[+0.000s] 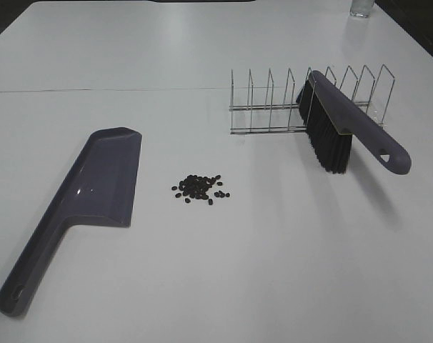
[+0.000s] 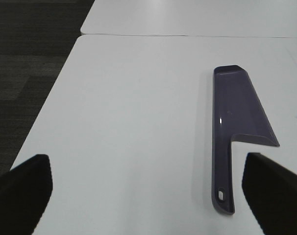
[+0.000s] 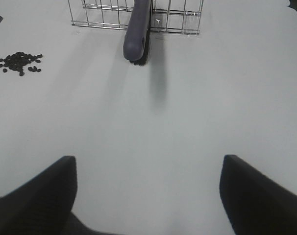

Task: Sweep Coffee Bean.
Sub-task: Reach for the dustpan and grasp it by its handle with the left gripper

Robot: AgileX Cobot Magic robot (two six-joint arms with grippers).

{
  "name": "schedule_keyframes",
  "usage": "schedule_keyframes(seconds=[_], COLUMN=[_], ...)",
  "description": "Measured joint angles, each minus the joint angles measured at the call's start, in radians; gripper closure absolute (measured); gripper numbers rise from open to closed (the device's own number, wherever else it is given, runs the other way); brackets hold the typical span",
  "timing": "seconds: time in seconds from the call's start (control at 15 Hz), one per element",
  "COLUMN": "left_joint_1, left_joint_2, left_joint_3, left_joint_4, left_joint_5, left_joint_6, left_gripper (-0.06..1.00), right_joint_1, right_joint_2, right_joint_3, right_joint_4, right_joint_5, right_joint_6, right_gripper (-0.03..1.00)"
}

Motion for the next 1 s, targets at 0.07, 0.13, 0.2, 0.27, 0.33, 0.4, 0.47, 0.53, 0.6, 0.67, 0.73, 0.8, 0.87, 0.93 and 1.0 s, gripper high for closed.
schedule_keyframes(seconds=[0.07, 0.13, 0.2, 0.27, 0.33, 0.4, 0.47, 0.53, 0.6, 0.67, 0.73, 0.8, 0.87, 0.93, 1.0], left_joint_1=[0.000, 0.000, 0.000, 0.000, 0.000, 0.000, 0.000, 0.000, 0.000, 0.000, 0.000, 0.000, 0.000, 0.000, 0.000], left_joint_2=[0.000, 0.000, 0.000, 0.000, 0.000, 0.000, 0.000, 0.000, 0.000, 0.000, 0.000, 0.000, 0.000, 0.000, 0.000], left_joint_3=[0.000, 0.000, 0.000, 0.000, 0.000, 0.000, 0.000, 0.000, 0.000, 0.000, 0.000, 0.000, 0.000, 0.000, 0.000], left_joint_4=[0.004, 0.004, 0.004, 0.004, 0.004, 0.004, 0.000, -0.002, -0.024, -0.029, -0.036, -0.037, -0.038, -0.039, -0.039], left_joint_5=[0.000, 0.000, 0.000, 0.000, 0.000, 0.000, 0.000, 0.000, 0.000, 0.000, 0.000, 0.000, 0.000, 0.000, 0.000], left_joint_6=[-0.002, -0.001, 0.001, 0.000, 0.000, 0.000, 0.000, 0.000, 0.005, 0.015, 0.022, 0.023, 0.024, 0.024, 0.024], left_gripper=[-0.05, -0.05, -0.05, -0.05, -0.05, -0.05, -0.05, -0.05, -0.05, -0.05, -0.05, -0.05, -0.05, -0.05, -0.05], right_joint_1=[0.000, 0.000, 0.000, 0.000, 0.000, 0.000, 0.000, 0.000, 0.000, 0.000, 0.000, 0.000, 0.000, 0.000, 0.000], right_joint_2=[0.000, 0.000, 0.000, 0.000, 0.000, 0.000, 0.000, 0.000, 0.000, 0.000, 0.000, 0.000, 0.000, 0.000, 0.000], right_joint_3=[0.000, 0.000, 0.000, 0.000, 0.000, 0.000, 0.000, 0.000, 0.000, 0.000, 0.000, 0.000, 0.000, 0.000, 0.000], right_joint_4=[0.000, 0.000, 0.000, 0.000, 0.000, 0.000, 0.000, 0.000, 0.000, 0.000, 0.000, 0.000, 0.000, 0.000, 0.000], right_joint_5=[0.000, 0.000, 0.000, 0.000, 0.000, 0.000, 0.000, 0.000, 0.000, 0.000, 0.000, 0.000, 0.000, 0.000, 0.000], right_joint_6=[0.000, 0.000, 0.000, 0.000, 0.000, 0.000, 0.000, 0.000, 0.000, 0.000, 0.000, 0.000, 0.000, 0.000, 0.000], right_gripper=[0.27, 0.27, 0.27, 0.27, 0.27, 0.27, 0.27, 0.27, 0.27, 0.27, 0.27, 0.27, 0.27, 0.27, 0.27])
